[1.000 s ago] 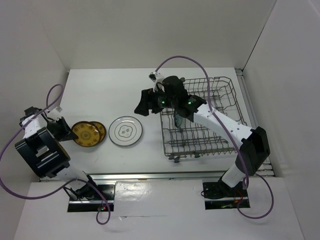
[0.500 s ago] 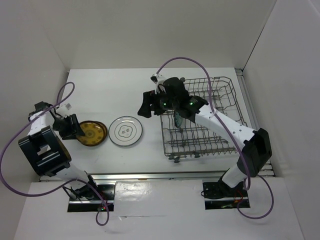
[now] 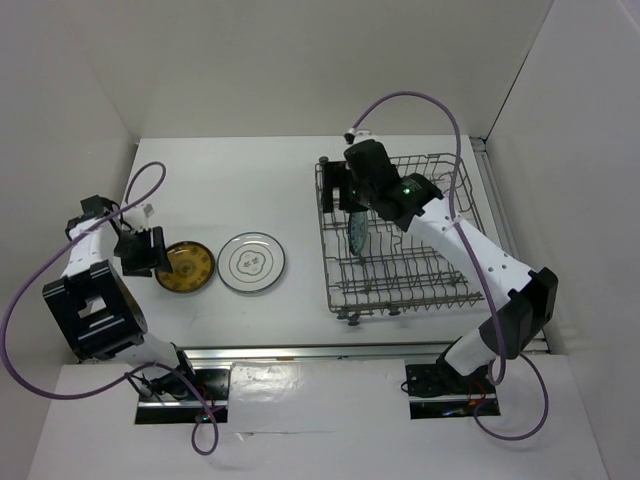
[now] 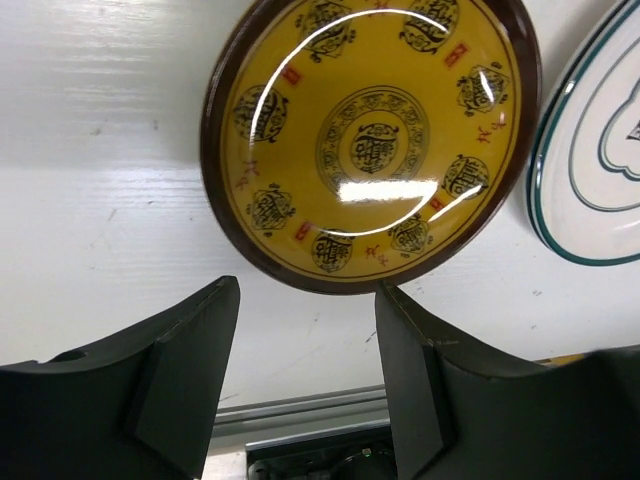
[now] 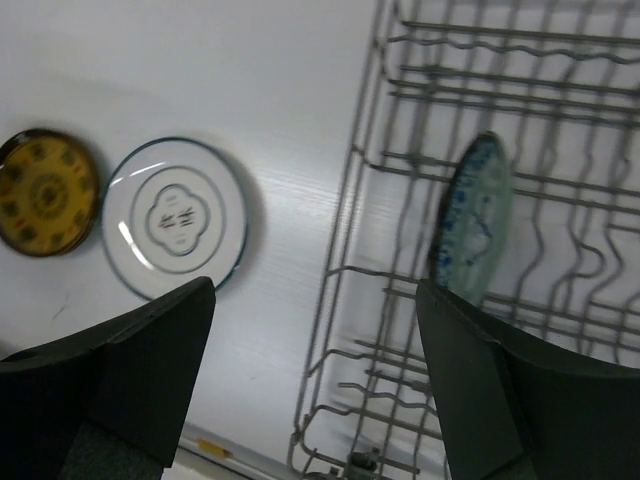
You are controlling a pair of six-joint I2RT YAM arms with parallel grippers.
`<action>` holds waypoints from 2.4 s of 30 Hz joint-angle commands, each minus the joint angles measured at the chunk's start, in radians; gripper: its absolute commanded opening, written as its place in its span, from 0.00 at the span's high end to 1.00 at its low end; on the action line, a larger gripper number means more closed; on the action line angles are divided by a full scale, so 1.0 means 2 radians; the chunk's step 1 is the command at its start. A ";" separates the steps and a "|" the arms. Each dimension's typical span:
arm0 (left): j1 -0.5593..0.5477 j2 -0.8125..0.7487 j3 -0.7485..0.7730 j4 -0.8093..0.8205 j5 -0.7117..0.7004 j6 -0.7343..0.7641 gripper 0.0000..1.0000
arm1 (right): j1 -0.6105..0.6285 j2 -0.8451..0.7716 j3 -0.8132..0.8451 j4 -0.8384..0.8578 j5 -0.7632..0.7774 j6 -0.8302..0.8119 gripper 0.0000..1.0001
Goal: Unload the plates from the dish rack
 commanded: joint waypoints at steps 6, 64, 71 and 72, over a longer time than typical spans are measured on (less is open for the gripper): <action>-0.002 -0.075 0.027 -0.001 0.009 -0.013 0.30 | -0.103 0.025 0.001 -0.095 0.056 -0.011 0.08; -0.130 -0.112 0.071 -0.080 0.204 -0.005 0.14 | 0.048 0.177 -0.037 0.467 -0.495 0.146 1.00; -0.134 -0.102 0.088 -0.106 0.238 0.012 0.62 | 0.053 0.209 -0.024 0.480 -0.510 0.164 1.00; -0.134 -0.102 0.088 -0.113 0.243 0.012 0.74 | 0.053 0.209 -0.024 0.480 -0.510 0.164 1.00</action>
